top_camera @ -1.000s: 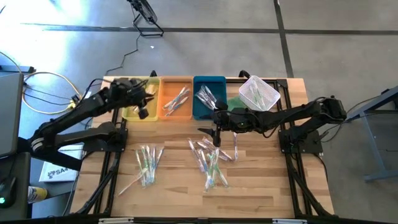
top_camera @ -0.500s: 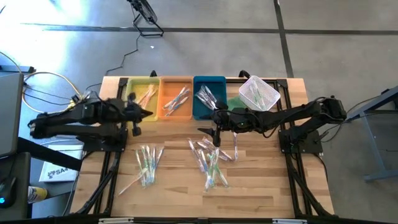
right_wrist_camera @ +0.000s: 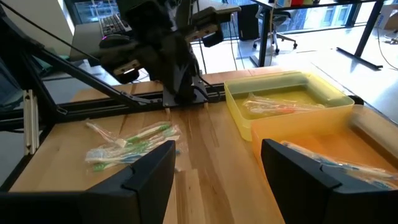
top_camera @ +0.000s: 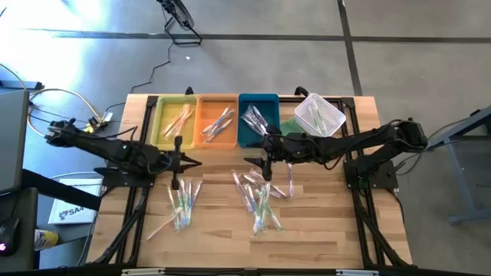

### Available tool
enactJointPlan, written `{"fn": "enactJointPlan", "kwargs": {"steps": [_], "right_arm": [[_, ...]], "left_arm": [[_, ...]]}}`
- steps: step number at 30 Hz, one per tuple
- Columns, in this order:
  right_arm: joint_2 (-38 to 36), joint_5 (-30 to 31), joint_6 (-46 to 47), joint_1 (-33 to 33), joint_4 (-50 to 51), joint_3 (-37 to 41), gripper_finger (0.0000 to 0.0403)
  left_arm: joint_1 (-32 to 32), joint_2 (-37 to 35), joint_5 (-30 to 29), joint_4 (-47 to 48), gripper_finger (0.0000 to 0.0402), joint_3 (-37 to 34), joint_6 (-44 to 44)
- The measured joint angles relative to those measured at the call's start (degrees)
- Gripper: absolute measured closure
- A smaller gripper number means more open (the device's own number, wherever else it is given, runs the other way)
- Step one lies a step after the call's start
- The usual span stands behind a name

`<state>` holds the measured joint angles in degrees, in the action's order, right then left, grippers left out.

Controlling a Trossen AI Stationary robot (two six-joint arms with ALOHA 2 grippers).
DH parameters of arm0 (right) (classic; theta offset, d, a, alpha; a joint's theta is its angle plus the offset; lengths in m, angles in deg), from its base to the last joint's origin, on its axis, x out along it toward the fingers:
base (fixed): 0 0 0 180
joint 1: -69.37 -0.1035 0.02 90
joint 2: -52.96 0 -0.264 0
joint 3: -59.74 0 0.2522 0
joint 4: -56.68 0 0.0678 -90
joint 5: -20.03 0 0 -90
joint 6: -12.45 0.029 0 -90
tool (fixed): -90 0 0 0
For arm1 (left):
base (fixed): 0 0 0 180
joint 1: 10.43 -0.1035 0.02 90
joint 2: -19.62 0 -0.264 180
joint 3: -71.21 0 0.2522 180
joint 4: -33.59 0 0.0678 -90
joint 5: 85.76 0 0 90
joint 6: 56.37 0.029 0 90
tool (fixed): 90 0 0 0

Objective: Pick & Place Toothbrushes
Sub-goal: Put the purple toothbrush into the blue bin

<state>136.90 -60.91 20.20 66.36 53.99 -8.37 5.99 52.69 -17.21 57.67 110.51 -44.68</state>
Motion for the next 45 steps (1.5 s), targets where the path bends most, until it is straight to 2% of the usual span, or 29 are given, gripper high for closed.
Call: {"fn": "enactJointPlan", "kwargs": {"steps": [7,12,17,22,26,32,37,45], "right_arm": [[0.0,0.0,2.85,0.0,0.05,0.0,0.0172],[0.0,0.13,6.21,0.0,1.04,0.0,0.0172],[0.0,6.2,10.51,-1.11,6.79,0.0,0.0172],[-0.76,12.49,24.63,-3.37,18.24,0.0,0.0176],[-0.82,11.01,37.84,-4.74,29.38,0.0,0.0192],[-0.81,9.31,49.29,-6.17,46.02,0.0,0.0215],[-0.81,8.96,57.22,-6.16,52.9,-0.01,0.0215],[1.12,10.25,65.55,-5.86,56.12,-0.01,0.0211]], "left_arm": [[5.35,3.43,-1.2,-0.01,0.0398,0.0,0.01],[5.75,5.78,-1.25,0.03,0.0398,0.0,0.5],[5.75,7.36,-1.35,0.04,0.0398,0.0,0.14],[5.75,7.75,-0.5,0.16,0.0398,0.0,-0.12],[5.75,7.75,-0.53,0.15,0.0398,0.0,0.36],[5.74,7.75,-0.57,0.11,0.0398,0.0,3.14],[5.75,7.75,-0.59,0.11,0.0398,0.0,3.07],[5.73,7.75,-0.66,0.09,0.0398,0.0,3.06]]}}
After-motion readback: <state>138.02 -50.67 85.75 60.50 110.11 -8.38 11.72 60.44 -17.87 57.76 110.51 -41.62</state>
